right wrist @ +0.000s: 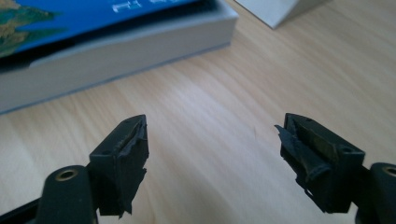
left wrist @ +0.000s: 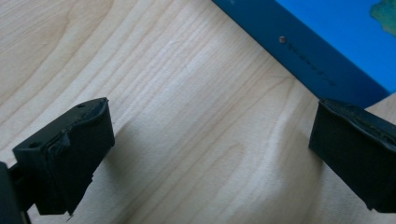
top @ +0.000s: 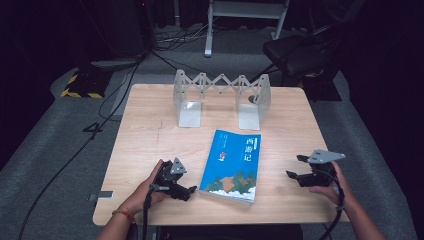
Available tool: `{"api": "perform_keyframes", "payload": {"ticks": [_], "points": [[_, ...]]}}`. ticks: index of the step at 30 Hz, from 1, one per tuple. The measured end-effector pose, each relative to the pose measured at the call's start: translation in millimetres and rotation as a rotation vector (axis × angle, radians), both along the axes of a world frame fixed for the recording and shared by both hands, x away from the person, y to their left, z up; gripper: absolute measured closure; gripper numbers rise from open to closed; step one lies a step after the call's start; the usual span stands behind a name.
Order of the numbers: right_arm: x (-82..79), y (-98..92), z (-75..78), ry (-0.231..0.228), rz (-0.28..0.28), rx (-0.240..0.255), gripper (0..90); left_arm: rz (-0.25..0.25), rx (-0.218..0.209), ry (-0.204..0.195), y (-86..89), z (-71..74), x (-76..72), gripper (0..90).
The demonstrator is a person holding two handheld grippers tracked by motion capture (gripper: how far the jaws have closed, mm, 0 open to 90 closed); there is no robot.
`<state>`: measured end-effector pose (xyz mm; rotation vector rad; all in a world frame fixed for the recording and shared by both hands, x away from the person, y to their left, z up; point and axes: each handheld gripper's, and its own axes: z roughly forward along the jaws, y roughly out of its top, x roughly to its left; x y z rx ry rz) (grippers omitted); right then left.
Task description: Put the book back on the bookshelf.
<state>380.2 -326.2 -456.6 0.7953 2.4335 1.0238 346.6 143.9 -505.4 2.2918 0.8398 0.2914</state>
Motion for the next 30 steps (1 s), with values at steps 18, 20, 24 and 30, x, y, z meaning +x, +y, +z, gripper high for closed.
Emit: {"api": "perform_keyframes", "payload": {"ticks": [18, 20, 24, 30], "points": [[15.4, 78.7, -20.6, 0.072, 0.179, -0.084, 28.6, -0.039, -0.002, -0.003, -4.4, -0.3, 0.3, 0.3], [14.3, 81.3, -22.9, 0.075, 0.188, -0.099, 29.0, -0.036, 0.0, -0.003, -4.5, -0.1, 0.2, 0.3], [13.9, 80.4, -23.7, 0.083, 0.201, -0.09, 29.0, -0.027, 0.001, -0.004, -4.3, -0.1, -1.1, 0.4], [12.3, 80.4, -24.9, 0.076, 0.208, -0.084, 29.9, -0.041, 0.001, -0.002, -2.9, -0.1, -1.0, 0.3]]}}
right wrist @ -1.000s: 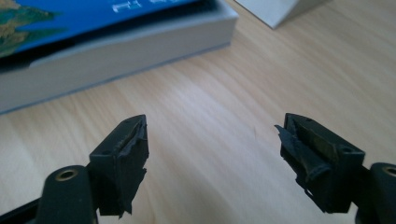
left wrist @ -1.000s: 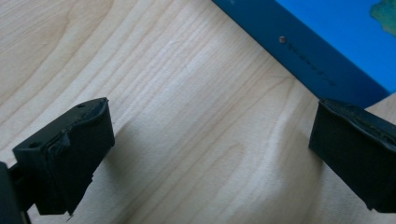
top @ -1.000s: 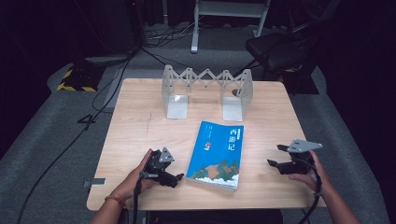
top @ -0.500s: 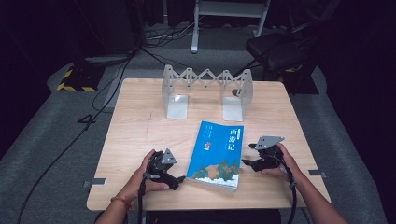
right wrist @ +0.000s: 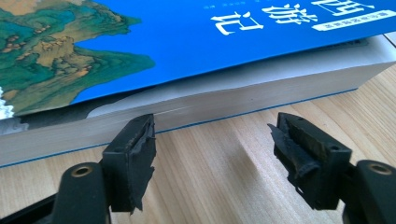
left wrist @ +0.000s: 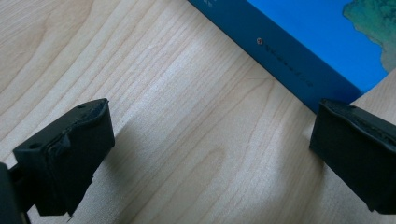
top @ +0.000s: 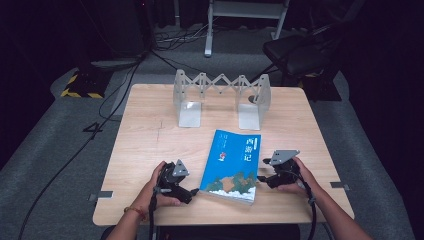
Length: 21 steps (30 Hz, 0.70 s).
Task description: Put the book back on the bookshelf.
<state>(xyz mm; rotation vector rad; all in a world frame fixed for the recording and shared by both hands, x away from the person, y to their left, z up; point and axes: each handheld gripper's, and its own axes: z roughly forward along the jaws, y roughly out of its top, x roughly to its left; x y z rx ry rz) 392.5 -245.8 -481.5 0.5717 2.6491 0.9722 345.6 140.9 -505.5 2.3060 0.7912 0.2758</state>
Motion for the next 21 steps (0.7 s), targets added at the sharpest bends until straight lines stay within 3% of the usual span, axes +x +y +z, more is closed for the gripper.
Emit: {"api": "perform_keyframes", "payload": {"ticks": [17, 21], "points": [[-1.6, 0.3, 8.2, -0.018, -0.005, 0.058, 30.4, 0.003, 0.001, -0.004, 0.3, 0.1, -0.7, 0.7], [-2.2, 0.0, 11.3, -0.006, -0.004, 0.094, 33.5, 0.0, -0.002, -0.004, 1.1, -0.2, -0.9, 0.7]]}}
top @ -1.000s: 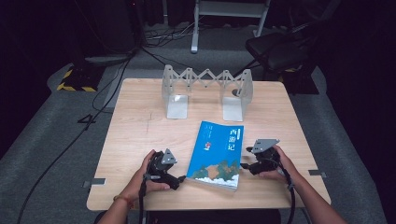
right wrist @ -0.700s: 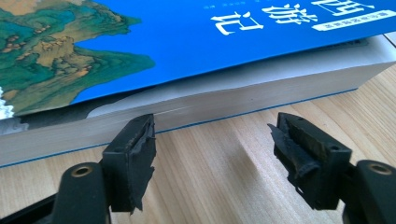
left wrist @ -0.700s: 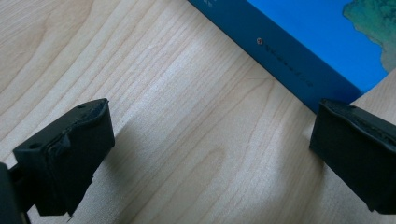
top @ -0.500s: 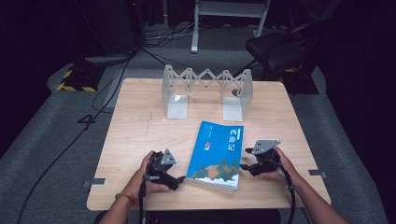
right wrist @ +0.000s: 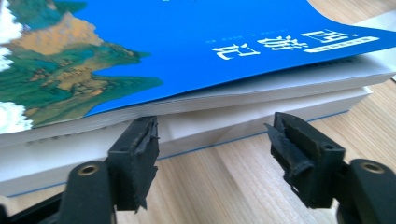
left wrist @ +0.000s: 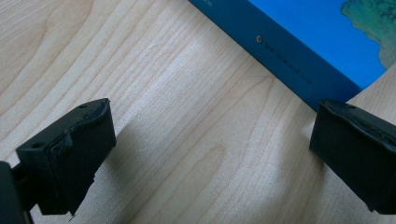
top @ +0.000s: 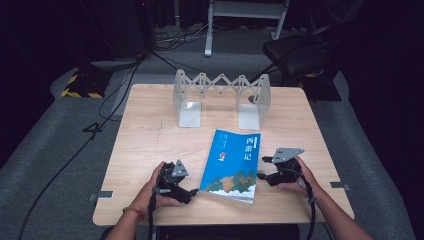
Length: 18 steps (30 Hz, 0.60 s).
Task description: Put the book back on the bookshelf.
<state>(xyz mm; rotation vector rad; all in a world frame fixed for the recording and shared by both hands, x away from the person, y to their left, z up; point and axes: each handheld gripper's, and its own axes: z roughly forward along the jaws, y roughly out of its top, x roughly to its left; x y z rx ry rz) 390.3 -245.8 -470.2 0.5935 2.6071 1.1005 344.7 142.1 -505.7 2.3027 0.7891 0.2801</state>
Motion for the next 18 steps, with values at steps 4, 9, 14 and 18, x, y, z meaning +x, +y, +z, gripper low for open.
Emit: {"api": "perform_keyframes", "payload": {"ticks": [4, 9, 14, 18], "points": [[-2.6, 6.5, -2.9, 0.001, 0.028, -0.034, 33.5, 0.005, 0.005, 0.005, 0.3, 0.6, -0.5, 0.7], [-7.5, 12.8, 2.2, -0.015, 0.039, -0.013, 32.2, 0.015, 0.02, 0.02, -0.3, 3.1, -3.8, 1.3], [-9.9, 14.9, 12.1, -0.032, 0.027, 0.033, 32.2, -0.024, 0.005, 0.01, -3.6, 8.8, -11.7, 21.0], [-9.0, 17.6, 18.2, -0.034, 0.013, 0.052, 31.8, -0.043, 0.05, -0.021, -7.1, 15.5, -15.2, 20.6]]}}
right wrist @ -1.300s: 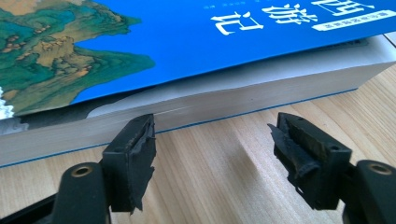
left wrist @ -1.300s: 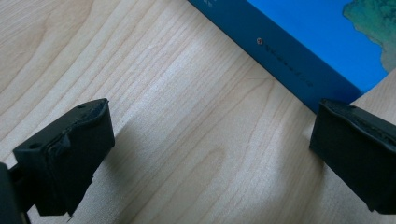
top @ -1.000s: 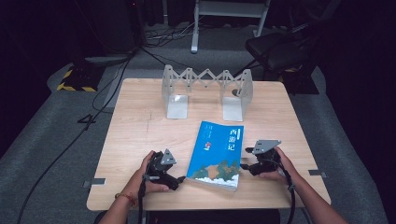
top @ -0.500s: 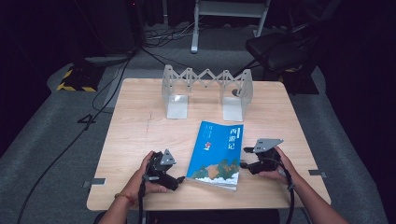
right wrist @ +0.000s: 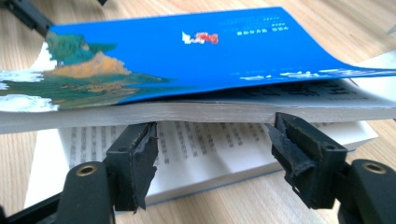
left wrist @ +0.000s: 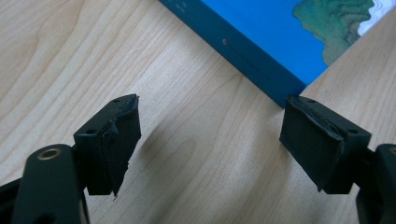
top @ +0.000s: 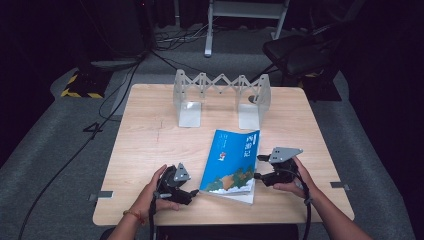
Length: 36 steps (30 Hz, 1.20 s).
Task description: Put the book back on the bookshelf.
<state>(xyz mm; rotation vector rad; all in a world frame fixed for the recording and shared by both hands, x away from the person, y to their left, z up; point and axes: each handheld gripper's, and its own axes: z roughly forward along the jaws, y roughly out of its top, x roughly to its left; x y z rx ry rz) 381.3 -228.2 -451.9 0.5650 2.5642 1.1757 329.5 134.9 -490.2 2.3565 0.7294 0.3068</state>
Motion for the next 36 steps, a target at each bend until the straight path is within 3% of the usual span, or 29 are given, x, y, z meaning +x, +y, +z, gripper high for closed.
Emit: {"api": "perform_keyframes", "payload": {"ticks": [3, 7, 11, 13, 14, 18, 19, 20, 21, 24, 31, 36], "points": [[0.7, 2.4, 3.6, -0.003, -0.008, 0.008, 31.7, -0.026, -0.045, 0.013, 1.5, 8.5, -3.4, 18.7], [1.3, 5.7, 7.8, -0.01, -0.015, 0.006, 31.8, -0.037, -0.064, 0.009, -2.9, 14.8, -5.4, 18.4], [2.6, 9.4, 11.8, -0.01, -0.019, 0.007, 31.8, -0.08, -0.072, 0.012, -22.0, 22.9, -10.4, 18.8], [3.8, 11.7, 13.9, -0.012, -0.019, 0.003, 31.8, -0.113, -0.1, 0.024, -39.3, 27.3, -14.5, 20.2], [3.8, 11.7, 13.9, -0.012, -0.019, 0.003, 31.8, -0.113, -0.1, 0.024, -39.3, 27.3, -14.5, 20.2], [7.0, 17.9, 19.7, -0.017, -0.017, 0.008, 31.7, -0.133, -0.127, 0.028, -67.0, 29.5, -17.2, 20.6], [7.0, 17.9, 19.7, -0.017, -0.017, 0.008, 31.7, -0.13, -0.124, 0.032, -73.9, 28.1, -17.1, 20.6], [8.0, 20.1, 21.3, -0.015, -0.016, 0.012, 31.7, -0.122, -0.086, 0.02, -86.4, 23.8, -17.0, 20.8], [8.0, 20.1, 21.3, -0.015, -0.016, 0.012, 31.7, -0.122, -0.086, 0.02, -86.4, 23.8, -17.0, 20.2], [9.4, 22.8, 21.7, -0.016, -0.012, 0.01, 31.5, -0.101, -0.072, -0.029, -98.4, 21.5, -16.6, 20.8], [12.5, 26.8, 19.9, -0.008, -0.009, 0.026, 29.4, -0.051, -0.073, -0.131, -115.5, 23.1, -14.6, 43.6], [13.0, 26.2, 19.8, -0.012, -0.021, 0.034, 28.8, -0.069, -0.127, -0.144, -106.0, 26.8, -12.4, 60.4]]}}
